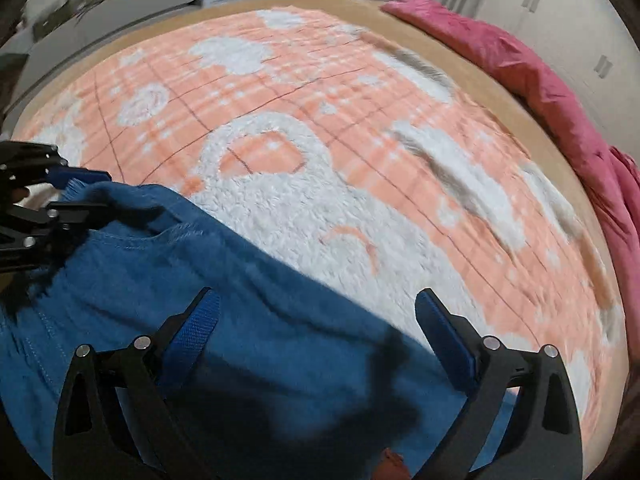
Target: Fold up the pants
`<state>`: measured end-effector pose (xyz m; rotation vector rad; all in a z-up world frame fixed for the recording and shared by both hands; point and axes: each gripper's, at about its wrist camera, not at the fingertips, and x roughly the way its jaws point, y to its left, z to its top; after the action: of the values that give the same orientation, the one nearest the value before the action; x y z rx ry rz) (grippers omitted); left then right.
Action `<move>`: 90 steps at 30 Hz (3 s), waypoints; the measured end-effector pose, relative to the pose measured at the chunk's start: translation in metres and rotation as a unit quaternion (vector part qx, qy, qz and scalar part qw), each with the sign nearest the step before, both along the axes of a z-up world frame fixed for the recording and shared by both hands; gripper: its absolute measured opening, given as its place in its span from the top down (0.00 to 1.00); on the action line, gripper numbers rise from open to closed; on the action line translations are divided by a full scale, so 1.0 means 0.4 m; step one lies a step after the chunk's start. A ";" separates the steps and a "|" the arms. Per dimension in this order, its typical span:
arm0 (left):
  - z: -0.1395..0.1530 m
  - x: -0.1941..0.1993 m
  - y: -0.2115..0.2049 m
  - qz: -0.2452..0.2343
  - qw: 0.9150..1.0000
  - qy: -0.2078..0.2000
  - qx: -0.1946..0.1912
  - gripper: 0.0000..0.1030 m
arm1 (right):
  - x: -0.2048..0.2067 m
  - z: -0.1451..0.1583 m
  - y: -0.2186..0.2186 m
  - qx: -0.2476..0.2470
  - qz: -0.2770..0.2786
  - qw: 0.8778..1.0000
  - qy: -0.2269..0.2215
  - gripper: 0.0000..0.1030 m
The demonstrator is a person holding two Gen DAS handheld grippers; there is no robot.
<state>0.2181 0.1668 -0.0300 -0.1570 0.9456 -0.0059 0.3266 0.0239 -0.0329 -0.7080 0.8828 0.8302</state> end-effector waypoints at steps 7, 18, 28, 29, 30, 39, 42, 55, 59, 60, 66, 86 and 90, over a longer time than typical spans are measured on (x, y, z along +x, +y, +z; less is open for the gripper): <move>0.003 -0.010 0.009 -0.011 1.000 -0.008 -0.010 0.75 | -0.033 -0.023 0.048 0.001 0.062 0.997 0.039 0.85; -0.008 -0.008 -0.010 -0.040 0.999 -0.030 0.020 0.43 | -0.169 0.116 -0.084 0.112 0.034 0.993 -0.007 0.93; 0.050 -0.052 0.001 -0.064 0.993 -0.069 -0.070 0.77 | -0.239 0.147 -0.141 0.140 -0.012 0.990 -0.013 0.93; 0.065 -0.069 -0.001 -0.068 0.992 -0.079 -0.071 0.77 | -0.246 0.152 -0.148 0.145 -0.014 0.989 -0.012 0.93; 0.077 -0.084 -0.004 -0.070 0.991 -0.086 -0.071 0.77 | -0.258 0.159 -0.157 0.151 -0.016 0.988 -0.016 0.93; 0.148 -0.243 -0.088 -0.098 0.984 -0.146 -0.016 0.77 | -0.398 0.203 -0.255 0.192 -0.019 0.981 -0.015 0.93; 0.140 -0.307 -0.101 -0.096 0.984 -0.152 -0.018 0.77 | -0.468 0.203 -0.279 0.202 -0.013 0.979 -0.016 0.93; 0.079 -0.487 -0.168 -0.116 0.988 -0.104 0.024 0.76 | -0.673 0.101 -0.333 0.208 -0.021 0.978 0.025 0.93; 0.061 -0.502 -0.184 -0.120 0.988 -0.082 0.050 0.71 | -0.715 0.033 -0.319 0.179 -0.022 0.983 0.030 0.93; 0.057 -0.507 -0.186 -0.120 0.989 -0.076 0.051 0.71 | -0.719 0.018 -0.317 0.176 -0.024 0.983 0.036 0.93; 0.048 -0.541 -0.166 -0.092 0.993 -0.053 0.051 0.53 | -0.743 -0.023 -0.315 0.172 -0.024 0.984 0.035 0.90; 0.010 -0.497 -0.270 -0.080 0.996 0.000 0.045 0.64 | -0.783 -0.029 -0.341 0.206 -0.028 0.975 0.078 0.79; 0.007 -0.511 -0.281 -0.088 0.994 -0.009 0.064 0.64 | -0.789 0.035 -0.379 0.250 -0.052 0.965 0.067 0.70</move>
<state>0.0137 0.0545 -0.0272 0.0455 0.9372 -0.1084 0.0110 -0.1276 -0.0190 -0.1633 0.7780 0.9647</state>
